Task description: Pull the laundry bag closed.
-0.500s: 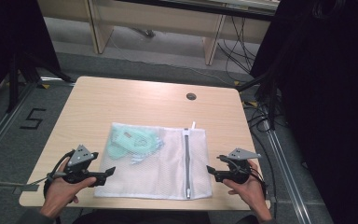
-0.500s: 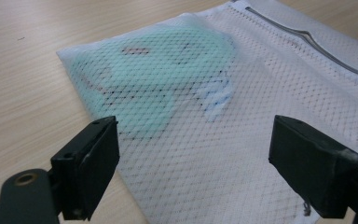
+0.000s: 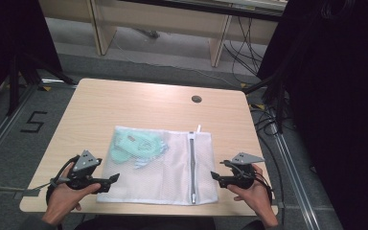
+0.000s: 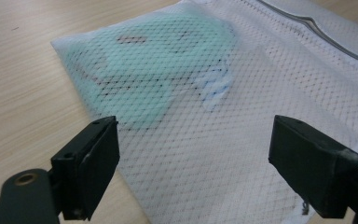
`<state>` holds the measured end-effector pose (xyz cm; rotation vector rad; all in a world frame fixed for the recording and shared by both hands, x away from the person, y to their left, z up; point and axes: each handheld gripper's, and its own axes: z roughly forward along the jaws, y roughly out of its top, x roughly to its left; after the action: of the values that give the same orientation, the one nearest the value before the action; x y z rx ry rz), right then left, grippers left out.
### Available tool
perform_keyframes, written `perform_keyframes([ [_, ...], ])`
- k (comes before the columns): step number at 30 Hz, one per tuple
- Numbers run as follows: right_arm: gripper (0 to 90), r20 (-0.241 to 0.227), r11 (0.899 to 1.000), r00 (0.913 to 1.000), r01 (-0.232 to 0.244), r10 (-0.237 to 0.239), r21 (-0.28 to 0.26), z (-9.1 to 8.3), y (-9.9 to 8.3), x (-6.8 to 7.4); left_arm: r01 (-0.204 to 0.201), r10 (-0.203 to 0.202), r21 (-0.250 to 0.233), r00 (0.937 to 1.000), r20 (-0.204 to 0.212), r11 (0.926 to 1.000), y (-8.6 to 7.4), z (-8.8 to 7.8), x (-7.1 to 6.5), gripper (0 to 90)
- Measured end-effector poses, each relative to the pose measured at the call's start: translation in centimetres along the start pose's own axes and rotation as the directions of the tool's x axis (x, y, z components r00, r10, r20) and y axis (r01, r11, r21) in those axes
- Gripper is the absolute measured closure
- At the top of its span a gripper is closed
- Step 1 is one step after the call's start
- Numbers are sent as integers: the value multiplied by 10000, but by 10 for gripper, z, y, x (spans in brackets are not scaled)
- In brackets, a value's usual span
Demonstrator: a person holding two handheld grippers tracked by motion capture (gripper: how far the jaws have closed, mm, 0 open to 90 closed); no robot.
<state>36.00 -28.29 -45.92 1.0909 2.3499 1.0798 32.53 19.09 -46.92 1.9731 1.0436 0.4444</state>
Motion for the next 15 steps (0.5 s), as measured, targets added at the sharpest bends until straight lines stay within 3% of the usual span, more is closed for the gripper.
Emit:
perform_keyframes([
  [1,282,-32,10000,10000,-8,8,13,0,0,1,36,-36,-58,10000,53,10000,0,1,-1,157],
  [3,279,-93,9997,9997,216,-215,66,2,-1,1,-297,295,238,9995,96,9993,1,1,-3,160],
  [5,265,-182,9997,9998,2,2,257,1,0,5,-298,294,259,9995,151,9992,1,1,-4,160],
  [7,261,-306,9994,9992,283,-276,221,2,0,6,-337,331,200,9990,287,9992,1,3,-7,160],
  [8,261,-383,9992,9991,172,-158,366,1,1,9,-391,386,127,9986,348,9992,1,4,-9,160],
  [11,261,-397,9976,9974,614,-601,312,2,2,9,-593,581,257,9974,437,9979,1,5,-14,160],
  [14,261,-631,9970,9959,676,-651,387,2,3,14,-570,553,286,9968,575,9980,2,6,-18,158],
  [15,260,-731,9950,9931,940,-913,344,4,3,16,-576,560,240,9964,630,9980,2,7,-19,160],
])
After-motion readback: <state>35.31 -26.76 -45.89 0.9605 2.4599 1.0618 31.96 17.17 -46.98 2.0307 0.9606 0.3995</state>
